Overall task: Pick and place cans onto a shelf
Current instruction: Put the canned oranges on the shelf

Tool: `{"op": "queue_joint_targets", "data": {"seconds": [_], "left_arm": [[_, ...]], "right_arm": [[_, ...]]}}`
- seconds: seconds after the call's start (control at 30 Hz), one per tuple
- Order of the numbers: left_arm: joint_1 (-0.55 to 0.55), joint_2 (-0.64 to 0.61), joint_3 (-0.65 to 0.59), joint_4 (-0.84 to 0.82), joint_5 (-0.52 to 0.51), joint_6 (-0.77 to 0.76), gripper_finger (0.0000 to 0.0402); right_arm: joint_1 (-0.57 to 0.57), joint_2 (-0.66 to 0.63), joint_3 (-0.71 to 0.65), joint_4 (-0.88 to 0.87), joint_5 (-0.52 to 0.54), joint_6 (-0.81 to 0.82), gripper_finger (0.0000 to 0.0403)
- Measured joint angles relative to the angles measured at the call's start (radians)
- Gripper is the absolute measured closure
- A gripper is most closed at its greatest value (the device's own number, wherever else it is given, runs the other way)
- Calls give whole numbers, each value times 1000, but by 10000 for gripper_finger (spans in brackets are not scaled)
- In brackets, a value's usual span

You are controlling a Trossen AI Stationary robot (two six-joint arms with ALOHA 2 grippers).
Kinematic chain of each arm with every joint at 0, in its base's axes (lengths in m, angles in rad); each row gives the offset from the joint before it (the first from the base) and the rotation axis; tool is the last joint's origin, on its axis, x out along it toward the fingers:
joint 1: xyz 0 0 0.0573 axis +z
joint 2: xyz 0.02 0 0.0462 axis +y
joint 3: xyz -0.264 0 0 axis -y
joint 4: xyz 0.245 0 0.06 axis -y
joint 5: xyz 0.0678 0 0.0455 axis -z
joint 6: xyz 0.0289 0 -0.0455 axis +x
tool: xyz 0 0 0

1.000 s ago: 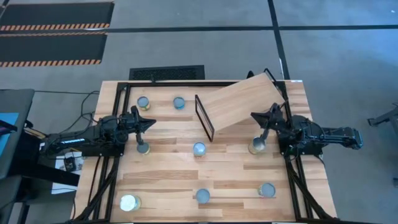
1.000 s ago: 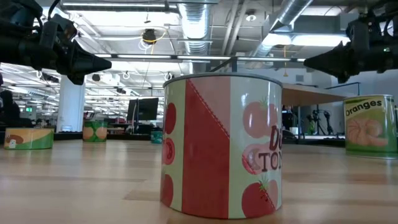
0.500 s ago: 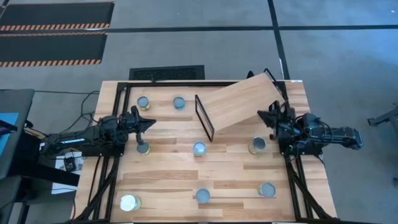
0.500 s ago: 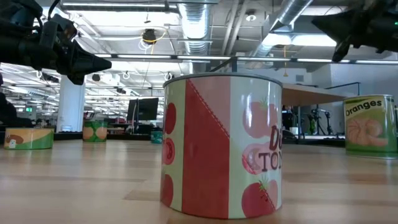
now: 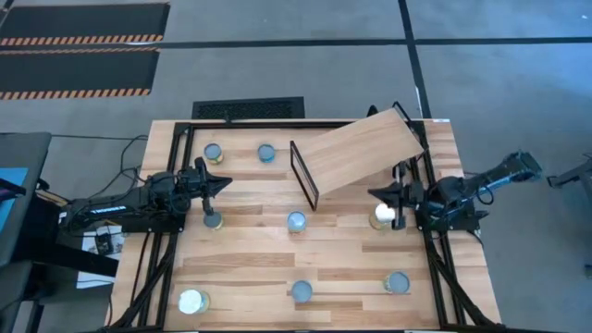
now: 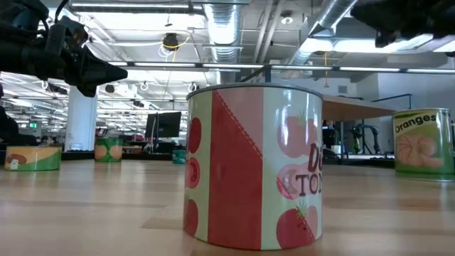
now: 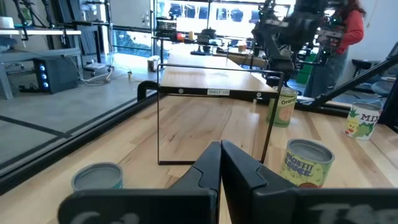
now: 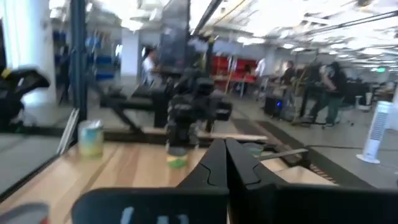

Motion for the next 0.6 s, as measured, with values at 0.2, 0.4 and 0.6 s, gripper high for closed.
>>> {"op": "queue_joint_targets", "data": {"seconds": [0.2,0.4,0.6], "left_arm": [[0,0,0,0,0,0,401],[0,0,0,0,0,0,401],[0,0,0,0,0,0,401]], "right_arm": [[131,291,175,-83,77,38,392],[176,558,336,-159,76,80,399],[176,715,517,-407,-6,190,400]]}}
